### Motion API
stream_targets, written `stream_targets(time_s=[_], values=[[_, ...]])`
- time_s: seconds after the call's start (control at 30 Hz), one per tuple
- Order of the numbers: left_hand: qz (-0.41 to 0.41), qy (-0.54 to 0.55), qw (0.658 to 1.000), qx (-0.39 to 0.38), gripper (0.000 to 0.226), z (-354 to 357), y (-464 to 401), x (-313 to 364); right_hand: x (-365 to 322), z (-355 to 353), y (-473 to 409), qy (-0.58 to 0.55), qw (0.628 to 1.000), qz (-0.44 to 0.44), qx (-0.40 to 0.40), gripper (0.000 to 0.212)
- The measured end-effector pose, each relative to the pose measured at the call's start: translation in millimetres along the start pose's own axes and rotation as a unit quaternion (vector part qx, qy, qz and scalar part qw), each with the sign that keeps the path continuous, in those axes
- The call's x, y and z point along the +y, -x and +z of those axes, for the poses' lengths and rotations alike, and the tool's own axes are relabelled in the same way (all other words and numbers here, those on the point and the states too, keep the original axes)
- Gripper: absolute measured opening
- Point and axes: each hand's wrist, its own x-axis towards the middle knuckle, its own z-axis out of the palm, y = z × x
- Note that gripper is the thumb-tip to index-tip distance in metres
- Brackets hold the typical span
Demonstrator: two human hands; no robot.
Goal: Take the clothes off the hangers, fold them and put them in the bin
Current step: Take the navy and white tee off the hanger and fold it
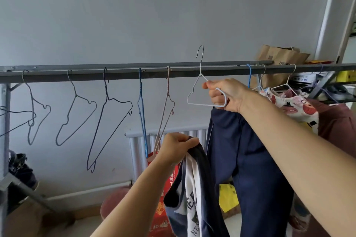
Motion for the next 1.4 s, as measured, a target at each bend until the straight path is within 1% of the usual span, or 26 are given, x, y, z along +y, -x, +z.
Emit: stream_targets(time_s=[0.17, 0.37, 0.47, 0.53, 0.57, 0.6, 0.63, 0.67, 0.7, 0.73, 0.77, 0.8, 0.83, 0.87, 0.93, 0.97, 1.0, 1.07, 1.13, 1.2, 1.23, 1.27, 1.33, 1.37, 1.4], values=[[-0.017, 0.065, 0.998, -0.004, 0.016, -12.1, 7.1, 14.6, 12.3, 5.8, -32.5, 0.039, 0.998, 0.005, 0.04, 0.018], [-0.046, 0.121, 0.991, 0.027, 0.016, -27.9, 11.8, 21.7, 28.4, 5.2, -42.6, 0.1, 0.99, 0.08, 0.061, 0.021], [-0.063, 0.15, 0.986, 0.043, 0.017, -38.0, 10.9, 21.3, 31.6, 3.3, -42.6, 0.15, 0.981, 0.083, 0.095, 0.022], [-0.067, 0.161, 0.983, 0.048, 0.018, -43.0, 12.1, 22.3, 29.7, 5.4, -41.0, 0.201, 0.968, 0.082, 0.127, 0.023], [-0.069, 0.171, 0.981, 0.051, 0.019, -44.7, 13.3, 23.4, 29.4, 7.2, -38.9, 0.247, 0.955, 0.078, 0.143, 0.025], [-0.072, 0.18, 0.979, 0.055, 0.02, -46.4, 13.6, 22.6, 31.0, 8.8, -35.9, 0.322, 0.93, 0.065, 0.163, 0.028], [-0.077, 0.187, 0.978, 0.056, 0.022, -47.8, 14.3, 21.5, 34.9, 9.1, -32.7, 0.425, 0.885, 0.032, 0.189, 0.032], [-0.08, 0.186, 0.978, 0.056, 0.028, -49.6, 13.9, 18.7, 40.8, 9.5, -28.2, 0.514, 0.829, -0.032, 0.22, 0.036], [-0.082, 0.19, 0.977, 0.056, 0.038, -51.2, 13.3, 16.0, 46.0, 12.8, -19.3, 0.542, 0.796, -0.126, 0.237, 0.036], [-0.083, 0.2, 0.975, 0.057, 0.048, -52.5, 11.4, 12.4, 50.7, 19.2, -7.0, 0.51, 0.799, -0.223, 0.228, 0.032], [-0.086, 0.218, 0.97, 0.057, 0.056, -53.3, 11.0, 10.6, 55.4, 26.6, 6.1, 0.453, 0.819, -0.293, 0.193, 0.028], [-0.086, 0.235, 0.967, 0.054, 0.061, -53.9, 11.1, 9.6, 59.4, 35.7, 19.1, 0.404, 0.847, -0.316, 0.141, 0.027], [-0.084, 0.247, 0.964, 0.047, 0.065, -54.0, 11.3, 9.6, 62.0, 45.6, 30.3, 0.379, 0.872, -0.298, 0.083, 0.029], [-0.079, 0.251, 0.964, 0.036, 0.068, -54.3, 12.3, 10.3, 66.1, 52.7, 37.8, 0.377, 0.888, -0.261, 0.024, 0.03], [-0.058, 0.25, 0.966, 0.017, 0.071, -54.8, 15.4, 13.2, 73.7, 63.6, 46.2, 0.389, 0.897, -0.196, -0.066, 0.027], [-0.05, 0.247, 0.968, 0.007, 0.07, -55.4, 16.9, 13.9, 77.5, 66.9, 46.9, 0.389, 0.899, -0.182, -0.088, 0.024], [-0.04, 0.237, 0.971, -0.002, 0.068, -56.7, 18.7, 15.1, 81.5, 68.8, 44.7, 0.377, 0.903, -0.183, -0.092, 0.019], [-0.014, 0.202, 0.979, -0.016, 0.059, -60.5, 23.8, 18.9, 85.5, 72.0, 42.5, 0.326, 0.923, -0.19, -0.072, 0.008], [0.02, 0.163, 0.986, -0.009, 0.04, -63.8, 26.4, 19.0, 86.0, 72.1, 41.2, 0.279, 0.938, -0.199, -0.049, 0.016], [0.058, 0.111, 0.992, 0.029, 0.019, -66.6, 26.0, 10.4, 83.1, 69.9, 40.9, 0.25, 0.945, -0.207, -0.029, 0.028], [0.073, 0.069, 0.994, 0.046, 0.013, -67.4, 26.3, 3.2, 79.9, 68.3, 42.6, 0.232, 0.949, -0.212, -0.024, 0.03], [0.084, 0.015, 0.995, 0.057, 0.013, -67.4, 26.4, -6.1, 75.5, 65.2, 45.1, 0.207, 0.954, -0.214, -0.024, 0.028], [0.088, -0.11, 0.989, 0.036, 0.017, -64.1, 30.2, -26.4, 64.8, 58.0, 51.3, 0.149, 0.966, -0.21, -0.032, 0.022], [0.082, -0.159, 0.984, 0.018, 0.013, -62.0, 33.4, -35.2, 58.6, 53.5, 54.4, 0.126, 0.969, -0.212, -0.032, 0.019], [0.073, -0.183, 0.98, 0.01, 0.009, -60.5, 35.1, -44.3, 53.4, 47.3, 56.4, 0.109, 0.97, -0.218, -0.026, 0.017]])
